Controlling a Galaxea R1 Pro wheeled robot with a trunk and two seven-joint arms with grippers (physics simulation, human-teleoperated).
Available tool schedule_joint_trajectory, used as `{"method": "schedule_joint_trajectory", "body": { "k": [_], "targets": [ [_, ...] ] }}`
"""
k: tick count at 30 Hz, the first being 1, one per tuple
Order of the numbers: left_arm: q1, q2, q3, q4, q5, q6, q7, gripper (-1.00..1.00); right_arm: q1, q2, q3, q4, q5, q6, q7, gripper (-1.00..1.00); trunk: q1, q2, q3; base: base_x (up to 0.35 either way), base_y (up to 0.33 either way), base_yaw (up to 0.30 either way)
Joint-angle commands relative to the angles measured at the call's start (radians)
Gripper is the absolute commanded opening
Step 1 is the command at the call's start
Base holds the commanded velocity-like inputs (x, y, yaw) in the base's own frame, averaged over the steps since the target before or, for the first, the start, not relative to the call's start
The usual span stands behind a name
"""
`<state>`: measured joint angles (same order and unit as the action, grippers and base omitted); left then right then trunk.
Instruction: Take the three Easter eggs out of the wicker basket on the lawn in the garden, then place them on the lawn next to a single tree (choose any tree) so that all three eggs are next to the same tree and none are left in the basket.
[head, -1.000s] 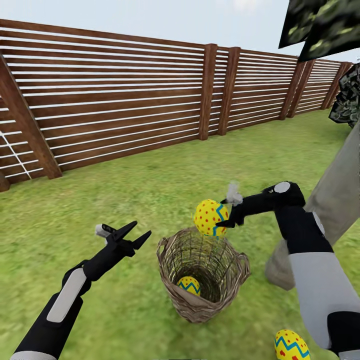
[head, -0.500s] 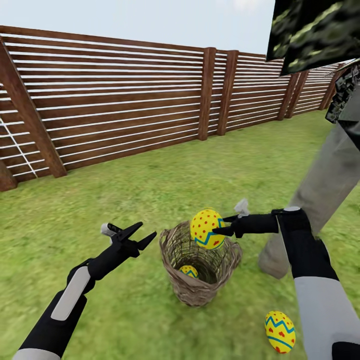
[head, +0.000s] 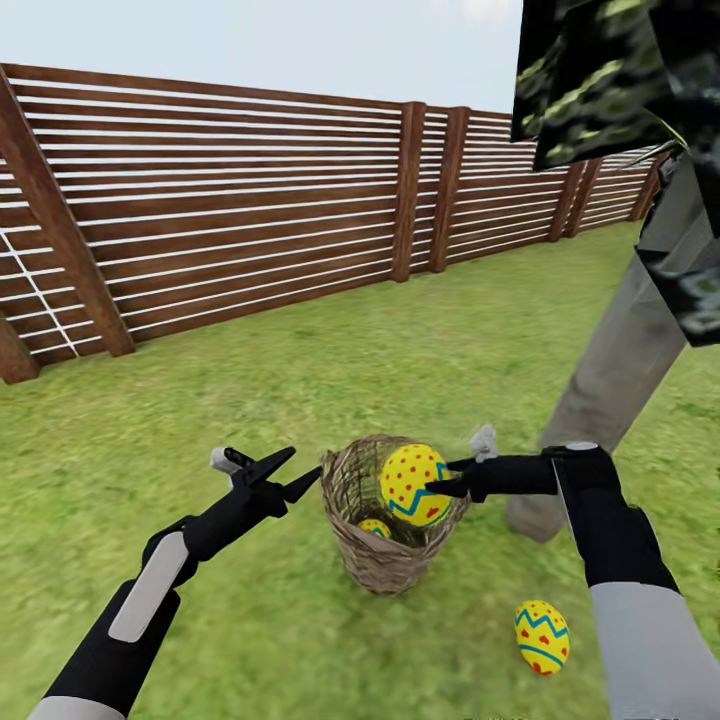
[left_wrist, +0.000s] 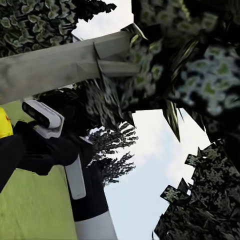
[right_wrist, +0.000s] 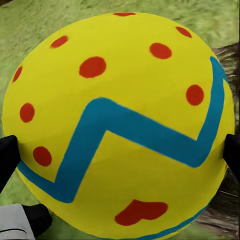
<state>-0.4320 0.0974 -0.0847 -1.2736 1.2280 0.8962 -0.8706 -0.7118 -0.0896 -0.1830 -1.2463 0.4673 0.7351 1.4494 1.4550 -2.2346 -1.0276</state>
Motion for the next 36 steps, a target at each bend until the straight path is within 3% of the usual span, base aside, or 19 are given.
{"method": "schedule_joint_trajectory", "body": {
  "k": [1, 3, 5, 10, 13, 17, 19, 23, 25, 29, 32, 34, 36],
  "targets": [
    [0.0, 0.002, -0.002, 0.0, 0.005, 0.002, -0.001, 1.0, 0.0, 0.001, -0.058, 0.005, 0.008, 0.01, 0.009, -1.0, 0.0, 0.0, 0.0, 0.0, 0.0, -0.21],
    [0.001, 0.002, -0.003, 0.0, 0.005, 0.001, -0.002, 1.0, 0.001, 0.002, -0.208, 0.009, 0.007, 0.01, 0.01, -1.0, 0.0, 0.0, 0.002, 0.0, 0.0, -0.218],
    [0.001, 0.002, -0.003, 0.0, 0.005, 0.001, -0.003, 1.0, 0.001, 0.015, -0.253, 0.015, 0.007, 0.01, 0.01, -1.0, 0.0, 0.0, 0.005, 0.0, 0.0, -0.22],
    [0.001, 0.002, -0.003, 0.002, 0.005, 0.0, -0.002, 1.0, 0.002, 0.023, -0.299, 0.057, 0.007, 0.01, 0.011, -1.0, 0.0, 0.0, 0.01, 0.0, 0.0, -0.221],
    [0.001, 0.002, -0.003, 0.002, 0.005, -0.001, -0.002, 1.0, 0.002, 0.024, -0.372, 0.09, 0.007, 0.01, 0.011, -1.0, 0.0, 0.0, 0.014, 0.0, 0.0, -0.221],
    [0.001, 0.002, -0.028, 0.001, 0.005, -0.004, 0.001, 1.0, 0.002, 0.024, -0.395, 0.109, 0.007, 0.009, 0.011, -1.0, 0.0, 0.0, 0.018, 0.0, 0.0, -0.221],
    [0.001, 0.001, -0.041, 0.002, 0.005, -0.006, 0.002, 1.0, 0.003, 0.024, -0.435, 0.126, 0.008, 0.009, 0.012, -1.0, 0.0, 0.0, 0.02, 0.0, 0.0, -0.221],
    [0.001, 0.001, -0.044, 0.0, 0.005, -0.006, 0.001, 1.0, 0.008, 0.022, -0.446, 0.206, 0.01, 0.004, -0.013, -1.0, 0.0, 0.0, 0.025, -0.089, -0.073, -0.221],
    [0.001, 0.001, -0.044, 0.0, 0.005, -0.006, 0.001, 1.0, 0.009, 0.022, -0.446, 0.23, 0.01, -0.002, -0.069, -1.0, 0.0, 0.0, 0.027, -0.22, -0.215, -0.221],
    [0.001, 0.001, -0.044, 0.001, 0.005, -0.006, 0.002, 1.0, 0.02, 0.016, -0.446, 0.318, 0.016, -0.056, -0.262, -1.0, 0.0, 0.0, 0.031, -0.25, -0.235, -0.221],
    [0.001, 0.001, -0.044, 0.002, 0.005, -0.006, 0.002, 1.0, 0.023, 0.013, -0.446, 0.327, 0.018, -0.071, -0.368, -1.0, 0.0, 0.0, 0.035, -0.252, -0.237, -0.221],
    [0.001, 0.0, -0.044, 0.002, 0.005, -0.007, 0.002, 1.0, 0.023, 0.013, -0.446, 0.329, 0.019, -0.079, -0.506, -1.0, 0.0, 0.0, 0.037, -0.124, -0.196, -0.221],
    [0.001, -0.026, -0.046, 0.002, 0.004, -0.008, 0.004, 1.0, 0.023, 0.014, -0.446, 0.33, 0.02, -0.104, -0.661, -1.0, 0.0, 0.0, 0.039, -0.016, -0.228, -0.221]
  ]
}}
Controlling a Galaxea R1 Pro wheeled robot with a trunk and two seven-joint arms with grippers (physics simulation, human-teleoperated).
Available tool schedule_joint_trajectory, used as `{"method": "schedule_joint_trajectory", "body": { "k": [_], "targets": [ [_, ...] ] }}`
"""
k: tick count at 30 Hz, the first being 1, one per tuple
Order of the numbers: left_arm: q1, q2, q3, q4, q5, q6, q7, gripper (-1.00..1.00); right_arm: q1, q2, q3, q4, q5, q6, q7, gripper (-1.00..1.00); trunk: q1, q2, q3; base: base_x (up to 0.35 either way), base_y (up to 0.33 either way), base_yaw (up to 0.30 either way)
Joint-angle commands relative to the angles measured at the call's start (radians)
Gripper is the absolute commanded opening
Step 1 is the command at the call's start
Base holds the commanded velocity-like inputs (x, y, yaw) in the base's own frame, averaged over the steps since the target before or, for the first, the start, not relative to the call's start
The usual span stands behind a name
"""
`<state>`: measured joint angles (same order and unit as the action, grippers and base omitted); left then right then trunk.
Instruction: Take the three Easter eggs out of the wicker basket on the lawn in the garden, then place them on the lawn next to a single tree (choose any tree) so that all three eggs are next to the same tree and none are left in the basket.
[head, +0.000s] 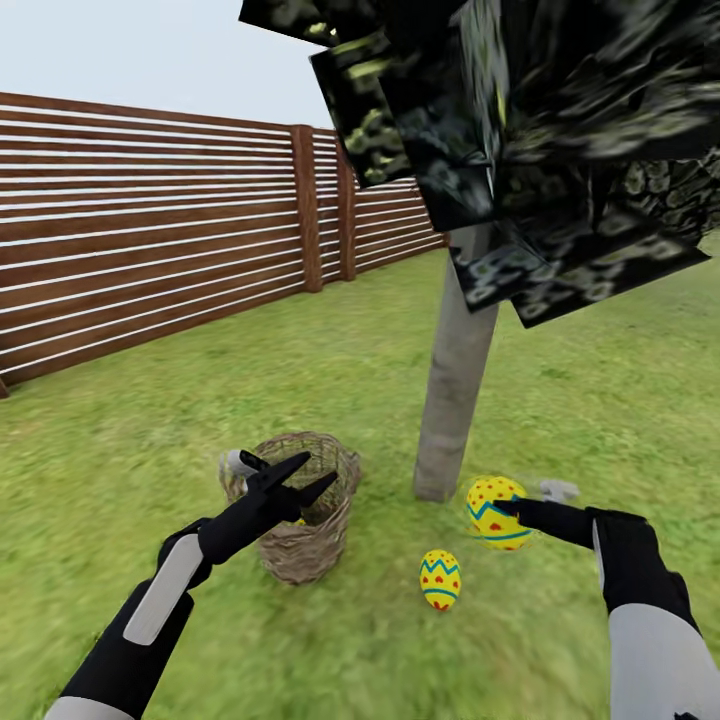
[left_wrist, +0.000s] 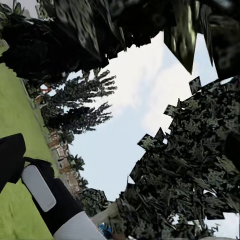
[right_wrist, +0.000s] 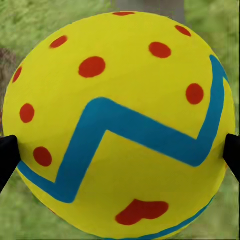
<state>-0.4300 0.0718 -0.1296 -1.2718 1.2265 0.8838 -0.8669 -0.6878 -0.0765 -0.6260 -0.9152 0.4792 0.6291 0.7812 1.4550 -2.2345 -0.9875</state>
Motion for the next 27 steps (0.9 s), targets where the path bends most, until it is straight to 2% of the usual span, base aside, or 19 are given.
{"method": "schedule_joint_trajectory", "body": {
  "k": [1, 3, 6, 10, 12, 13, 15, 16, 19, 22, 25, 27],
  "targets": [
    [-0.001, -0.009, -0.002, 0.0, 0.004, 0.004, 0.0, 1.0, -0.001, 0.001, -0.003, 0.0, 0.009, -0.01, -0.034, -1.0, 0.0, 0.0, 0.0, -0.003, -0.311, -0.221],
    [0.0, -0.014, -0.002, 0.001, 0.004, 0.004, 0.0, 1.0, -0.001, 0.002, -0.001, 0.012, 0.019, -0.033, -0.113, -1.0, 0.0, 0.0, 0.003, -0.001, -0.33, -0.22],
    [-0.001, -0.015, -0.003, 0.009, 0.004, 0.004, 0.0, 1.0, -0.001, 0.009, 0.008, 0.057, 0.06, -0.117, -0.288, -1.0, 0.0, 0.0, 0.004, 0.04, -0.341, -0.103],
    [-0.001, -0.015, -0.002, 0.011, 0.004, 0.004, 0.0, 1.0, -0.001, 0.01, 0.016, 0.102, 0.083, -0.175, -0.337, -1.0, 0.0, 0.0, 0.004, 0.171, -0.308, -0.009],
    [-0.001, -0.016, -0.002, 0.012, 0.004, 0.004, -0.001, 1.0, -0.001, 0.01, 0.026, 0.17, 0.083, -0.2, -0.374, -1.0, 0.0, 0.0, 0.004, 0.248, -0.245, 0.191],
    [-0.001, -0.016, -0.002, 0.012, 0.004, 0.004, -0.001, 1.0, -0.001, 0.011, 0.047, 0.198, 0.083, -0.227, -0.395, -1.0, 0.0, 0.0, 0.004, 0.284, -0.172, 0.262],
    [0.0, -0.015, -0.002, 0.012, 0.004, 0.004, -0.001, 1.0, -0.001, 0.011, 0.138, 0.308, 0.081, -0.294, -0.472, -1.0, 0.0, 0.0, 0.004, 0.1, -0.053, 0.284],
    [0.0, -0.015, -0.002, 0.012, 0.004, 0.003, -0.001, 1.0, -0.001, 0.012, 0.165, 0.353, 0.08, -0.321, -0.505, -1.0, 0.0, 0.0, 0.004, 0.025, -0.013, 0.29],
    [0.001, -0.016, -0.002, 0.013, 0.004, 0.003, -0.001, 1.0, -0.001, 0.028, 0.184, 0.408, 0.08, -0.377, -0.529, -1.0, 0.0, 0.0, 0.004, 0.005, -0.003, 0.29],
    [0.001, -0.017, -0.003, 0.013, 0.004, 0.003, -0.003, 1.0, -0.001, 0.03, 0.184, 0.425, 0.077, -0.416, -0.531, -1.0, 0.0, 0.0, 0.004, 0.0, 0.0, 0.039],
    [0.001, -0.016, -0.051, 0.012, 0.004, 0.002, -0.003, 1.0, -0.001, 0.03, 0.184, 0.465, 0.073, -0.433, -0.531, -1.0, 0.004, -0.007, 0.001, 0.0, 0.0, 0.003],
    [0.001, -0.017, -0.062, 0.012, 0.004, 0.001, -0.003, 1.0, -0.001, 0.03, 0.184, 0.476, 0.072, -0.436, -0.531, -1.0, 0.011, -0.021, -0.005, 0.0, 0.0, 0.0]
  ]
}}
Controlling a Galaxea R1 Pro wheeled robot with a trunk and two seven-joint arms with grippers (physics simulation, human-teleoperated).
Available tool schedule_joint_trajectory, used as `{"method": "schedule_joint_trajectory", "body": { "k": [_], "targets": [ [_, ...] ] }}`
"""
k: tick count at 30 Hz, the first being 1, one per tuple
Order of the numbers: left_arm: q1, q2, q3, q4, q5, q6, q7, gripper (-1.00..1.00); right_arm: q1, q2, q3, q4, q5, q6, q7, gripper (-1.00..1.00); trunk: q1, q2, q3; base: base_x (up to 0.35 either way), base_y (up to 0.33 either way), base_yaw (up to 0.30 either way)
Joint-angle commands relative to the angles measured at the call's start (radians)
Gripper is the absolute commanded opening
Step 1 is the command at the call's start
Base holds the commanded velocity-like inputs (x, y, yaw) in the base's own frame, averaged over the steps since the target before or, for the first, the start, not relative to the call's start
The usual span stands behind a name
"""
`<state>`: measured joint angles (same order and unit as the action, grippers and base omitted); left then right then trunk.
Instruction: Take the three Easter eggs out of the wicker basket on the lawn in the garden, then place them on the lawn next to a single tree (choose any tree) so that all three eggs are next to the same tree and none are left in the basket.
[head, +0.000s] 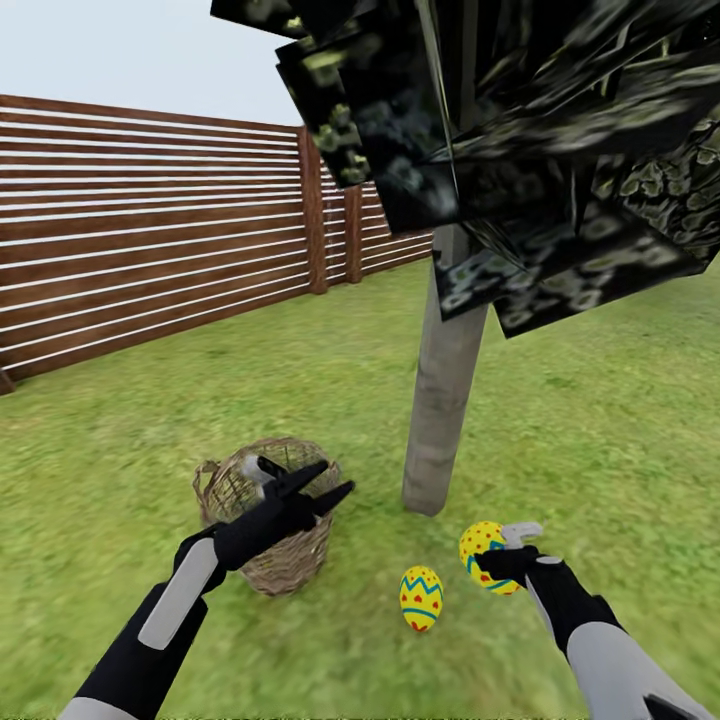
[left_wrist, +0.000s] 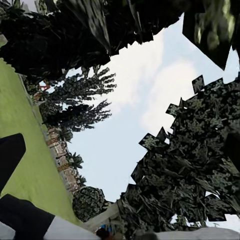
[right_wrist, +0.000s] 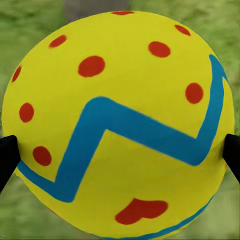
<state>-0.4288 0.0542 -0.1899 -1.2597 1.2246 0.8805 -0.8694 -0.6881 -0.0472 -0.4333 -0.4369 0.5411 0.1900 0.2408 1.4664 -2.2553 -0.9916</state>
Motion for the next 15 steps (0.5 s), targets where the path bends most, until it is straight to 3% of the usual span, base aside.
{"method": "schedule_joint_trajectory", "body": {
  "k": [1, 4, 6, 9, 13, 15],
  "targets": [
    [-0.001, -0.003, -0.003, 0.001, 0.006, 0.005, 0.0, 1.0, -0.001, 0.001, -0.008, 0.0, 0.01, -0.004, 0.009, -1.0, 0.004, -0.008, -0.004, 0.0, 0.0, 0.0],
    [-0.001, -0.033, -0.006, 0.004, -0.032, 0.002, 0.001, 1.0, -0.001, 0.012, -0.007, 0.007, 0.009, -0.044, -0.03, -1.0, 0.015, -0.029, -0.013, 0.0, 0.0, 0.0],
    [-0.001, -0.047, -0.005, 0.005, -0.075, 0.002, 0.001, 1.0, -0.004, 0.014, -0.007, 0.06, 0.01, -0.071, -0.138, -1.0, 0.023, -0.043, -0.02, 0.0, 0.0, 0.0],
    [-0.001, -0.059, -0.007, 0.005, -0.087, 0.002, 0.001, 1.0, -0.033, 0.009, -0.007, 0.21, 0.008, -0.194, -0.271, -1.0, 0.034, -0.064, -0.029, 0.0, 0.0, 0.0],
    [-0.001, -0.07, -0.089, 0.004, -0.089, 0.002, 0.003, 1.0, -0.045, 0.008, -0.008, 0.258, 0.01, -0.215, -0.304, -1.0, 0.05, -0.092, -0.042, 0.0, 0.0, 0.0],
    [-0.001, -0.071, -0.099, 0.003, -0.088, 0.0, 0.003, 1.0, -0.045, 0.008, -0.008, 0.263, 0.015, -0.216, -0.305, -1.0, 0.057, -0.106, -0.048, 0.0, 0.0, 0.0]
  ]
}}
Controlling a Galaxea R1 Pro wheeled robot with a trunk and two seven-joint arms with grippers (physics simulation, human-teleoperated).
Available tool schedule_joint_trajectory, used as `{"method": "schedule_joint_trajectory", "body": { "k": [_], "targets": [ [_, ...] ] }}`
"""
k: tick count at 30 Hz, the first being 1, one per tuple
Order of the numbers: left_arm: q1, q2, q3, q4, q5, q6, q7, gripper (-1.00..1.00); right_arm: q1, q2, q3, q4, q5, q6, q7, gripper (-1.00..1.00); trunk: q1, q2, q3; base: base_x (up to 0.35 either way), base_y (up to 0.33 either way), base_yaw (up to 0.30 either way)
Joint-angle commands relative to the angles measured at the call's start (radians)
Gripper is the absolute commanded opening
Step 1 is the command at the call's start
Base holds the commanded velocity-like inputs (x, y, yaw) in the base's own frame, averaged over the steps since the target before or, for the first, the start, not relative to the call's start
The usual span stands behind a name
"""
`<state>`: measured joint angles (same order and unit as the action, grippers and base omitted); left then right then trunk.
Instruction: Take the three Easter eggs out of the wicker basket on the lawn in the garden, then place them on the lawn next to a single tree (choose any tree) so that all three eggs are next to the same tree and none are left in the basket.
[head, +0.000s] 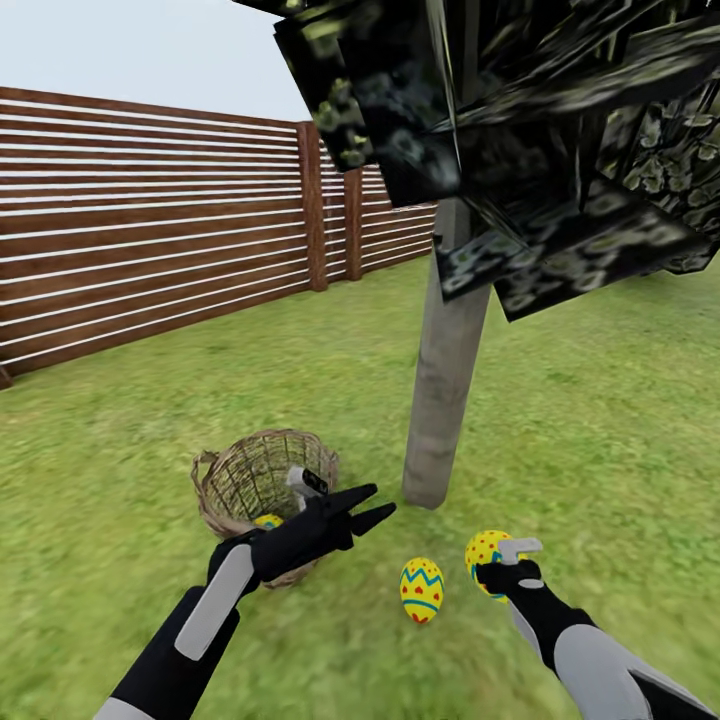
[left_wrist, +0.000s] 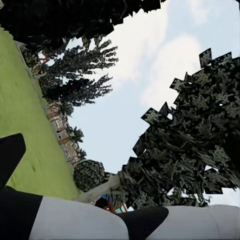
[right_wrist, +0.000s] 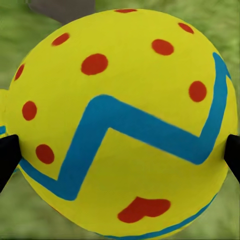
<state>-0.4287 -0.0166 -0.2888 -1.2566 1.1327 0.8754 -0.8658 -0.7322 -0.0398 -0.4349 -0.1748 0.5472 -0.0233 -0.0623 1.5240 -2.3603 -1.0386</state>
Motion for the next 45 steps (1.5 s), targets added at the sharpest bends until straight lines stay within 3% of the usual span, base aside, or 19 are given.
{"method": "schedule_joint_trajectory", "body": {
  "k": [1, 7, 20, 35, 39, 45],
  "targets": [
    [-0.001, 0.0, -0.002, 0.0, 0.004, 0.004, -0.001, 1.0, -0.001, 0.0, -0.007, 0.002, 0.011, -0.003, -0.002, -1.0, 0.004, -0.008, -0.004, 0.0, 0.0, 0.0],
    [-0.001, -0.002, -0.006, 0.001, 0.001, 0.002, -0.001, 1.0, -0.001, 0.001, -0.007, 0.001, 0.011, -0.042, -0.001, -1.0, 0.027, -0.05, -0.023, 0.0, 0.0, 0.0],
    [-0.001, -0.002, -0.006, 0.002, 0.001, -0.004, -0.001, 1.0, -0.001, 0.001, -0.006, 0.002, 0.011, -0.044, -0.001, -1.0, 0.076, -0.14, -0.064, 0.0, 0.0, 0.0],
    [-0.001, -0.002, -0.006, 0.002, 0.001, -0.005, 0.001, 1.0, -0.001, 0.005, -0.005, 0.002, 0.012, -0.048, 0.0, -1.0, 0.083, -0.143, -0.122, 0.0, 0.0, 0.0],
    [-0.001, -0.009, -0.006, 0.002, 0.0, -0.005, 0.001, 1.0, -0.001, 0.007, -0.005, 0.0, 0.013, -0.108, 0.001, -1.0, 0.085, -0.144, -0.137, 0.0, 0.0, 0.0],
    [-0.001, -0.01, -0.006, 0.002, 0.0, -0.005, 0.0, 1.0, -0.001, 0.006, -0.004, 0.001, 0.014, -0.112, 0.003, -1.0, 0.087, -0.145, -0.156, 0.0, 0.0, 0.0]
  ]
}}
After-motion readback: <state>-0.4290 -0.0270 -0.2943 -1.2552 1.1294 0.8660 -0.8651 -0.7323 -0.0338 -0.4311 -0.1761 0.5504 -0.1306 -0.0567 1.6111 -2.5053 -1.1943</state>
